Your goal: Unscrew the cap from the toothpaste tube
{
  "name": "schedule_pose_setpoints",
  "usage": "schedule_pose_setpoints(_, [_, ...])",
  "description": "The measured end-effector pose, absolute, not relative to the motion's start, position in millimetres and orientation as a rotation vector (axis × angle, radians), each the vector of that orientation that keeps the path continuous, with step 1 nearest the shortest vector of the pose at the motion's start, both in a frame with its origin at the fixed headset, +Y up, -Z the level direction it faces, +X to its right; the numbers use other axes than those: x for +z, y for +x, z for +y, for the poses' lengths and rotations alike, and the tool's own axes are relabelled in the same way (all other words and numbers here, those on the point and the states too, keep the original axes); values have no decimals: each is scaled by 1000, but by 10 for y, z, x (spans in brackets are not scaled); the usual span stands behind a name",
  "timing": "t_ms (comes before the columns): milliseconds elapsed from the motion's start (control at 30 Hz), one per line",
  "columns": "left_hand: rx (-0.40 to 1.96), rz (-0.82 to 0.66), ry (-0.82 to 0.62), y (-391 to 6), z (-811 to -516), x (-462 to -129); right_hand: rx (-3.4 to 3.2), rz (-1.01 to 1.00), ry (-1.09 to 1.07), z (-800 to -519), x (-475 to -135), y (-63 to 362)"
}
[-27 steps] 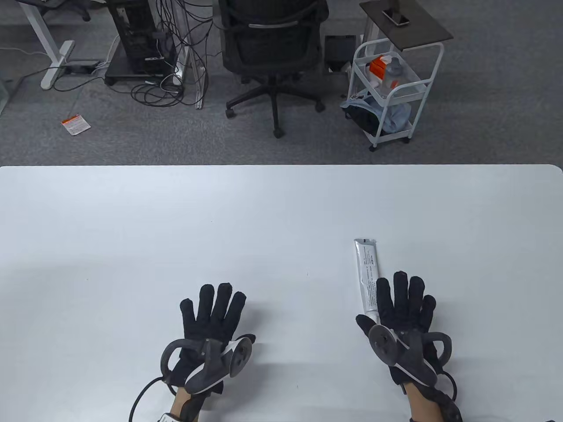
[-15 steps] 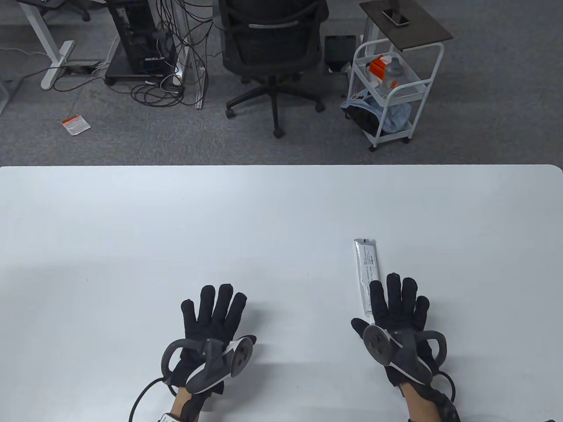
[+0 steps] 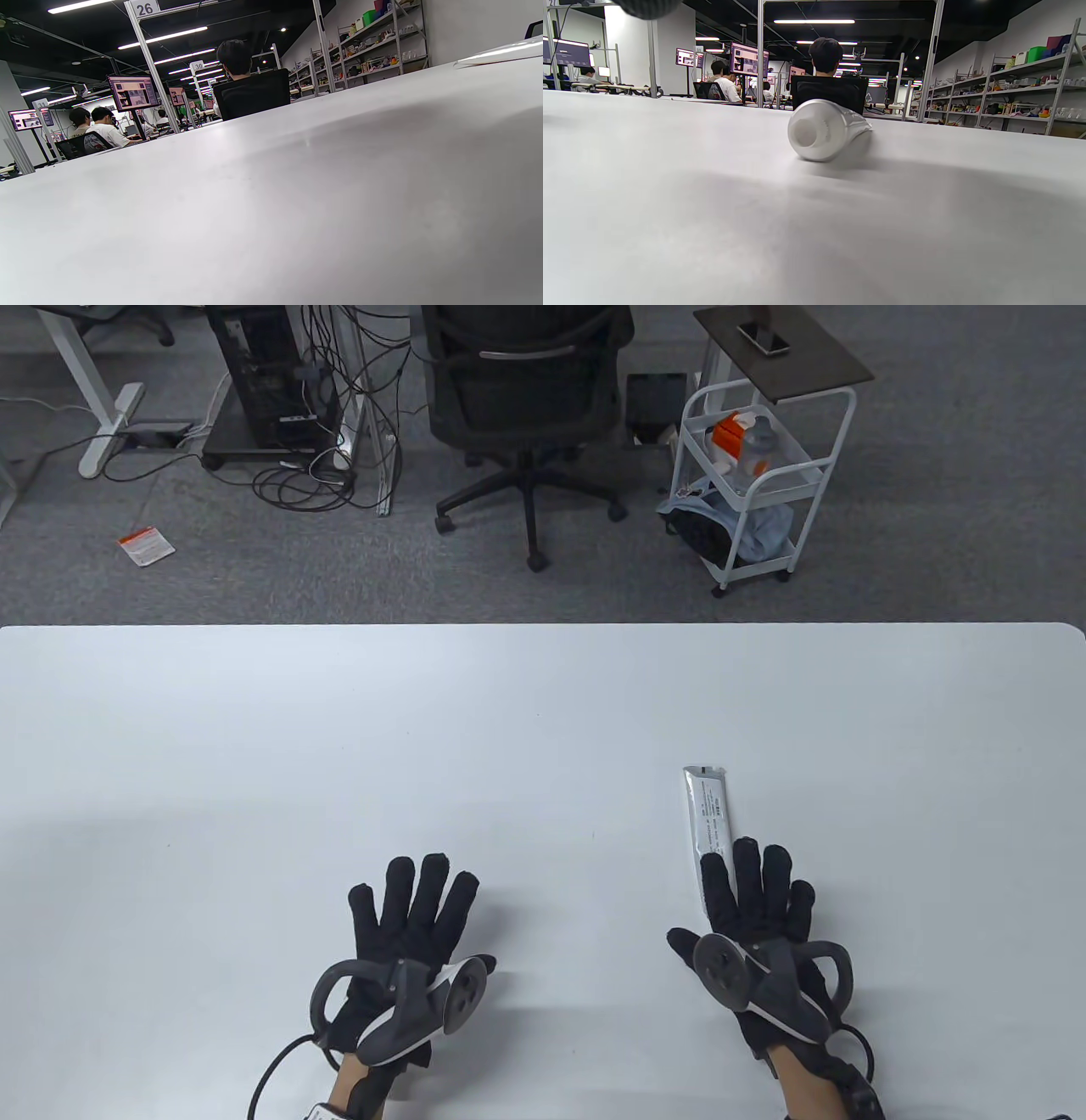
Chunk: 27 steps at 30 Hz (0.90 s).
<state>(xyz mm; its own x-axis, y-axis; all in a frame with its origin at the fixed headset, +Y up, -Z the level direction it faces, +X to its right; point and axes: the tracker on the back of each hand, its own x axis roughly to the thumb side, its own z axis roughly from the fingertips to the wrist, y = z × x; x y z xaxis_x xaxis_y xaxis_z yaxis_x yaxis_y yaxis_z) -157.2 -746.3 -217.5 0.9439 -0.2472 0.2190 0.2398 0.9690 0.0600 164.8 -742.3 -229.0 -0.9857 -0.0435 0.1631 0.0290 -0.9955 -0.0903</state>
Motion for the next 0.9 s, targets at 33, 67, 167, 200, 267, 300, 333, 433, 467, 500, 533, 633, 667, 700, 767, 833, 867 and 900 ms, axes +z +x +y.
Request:
schedule_pose_setpoints(33, [-248, -228, 31, -1571, -7460, -2173, -3094, 129, -254, -7420, -2289, 1646])
schedule_pose_setpoints(67, [-248, -229, 30, -1569, -7460, -2170, -3097, 124, -251, -7419, -2288, 1645])
schedule_pose_setpoints(167, [-252, -229, 34, -1567, -7459, -2167, -3102, 123, -267, -7420, -2290, 1639])
schedule_pose_setpoints(200, [-250, -230, 35, -1568, -7459, -2167, -3101, 124, -271, -7421, -2289, 1635])
schedule_pose_setpoints(267, [-249, -229, 32, -1567, -7463, -2172, -3098, 122, -274, -7423, -2290, 1631])
schedule_pose_setpoints(300, [-250, -228, 29, -1566, -7463, -2172, -3095, 120, -274, -7423, -2290, 1630])
schedule_pose_setpoints(333, [-252, -228, 27, -1565, -7467, -2175, -3095, 114, -274, -7424, -2291, 1629])
schedule_pose_setpoints(433, [-256, -228, 24, -1563, -7465, -2172, -3098, 97, -276, -7420, -2292, 1627])
schedule_pose_setpoints(467, [-257, -228, 24, -1563, -7465, -2170, -3097, 95, -276, -7420, -2293, 1626])
schedule_pose_setpoints(500, [-256, -228, 27, -1565, -7463, -2171, -3096, 95, -275, -7420, -2293, 1625])
schedule_pose_setpoints(533, [-255, -227, 29, -1566, -7461, -2170, -3095, 97, -277, -7420, -2292, 1623])
schedule_pose_setpoints(633, [-253, -227, 31, -1568, -7464, -2171, -3094, 99, -282, -7424, -2290, 1618])
schedule_pose_setpoints(667, [-254, -227, 31, -1566, -7466, -2172, -3093, 99, -286, -7424, -2289, 1616])
schedule_pose_setpoints(700, [-254, -227, 30, -1566, -7466, -2172, -3093, 100, -288, -7425, -2290, 1614])
schedule_pose_setpoints(767, [-255, -229, 26, -1564, -7467, -2173, -3092, 97, -290, -7426, -2289, 1612])
schedule_pose_setpoints(833, [-253, -230, 23, -1565, -7466, -2174, -3093, 95, -287, -7426, -2287, 1611])
schedule_pose_setpoints(867, [-252, -231, 20, -1567, -7466, -2175, -3095, 94, -286, -7427, -2287, 1611])
schedule_pose_setpoints(900, [-250, -233, 15, -1569, -7468, -2177, -3095, 91, -286, -7429, -2287, 1610])
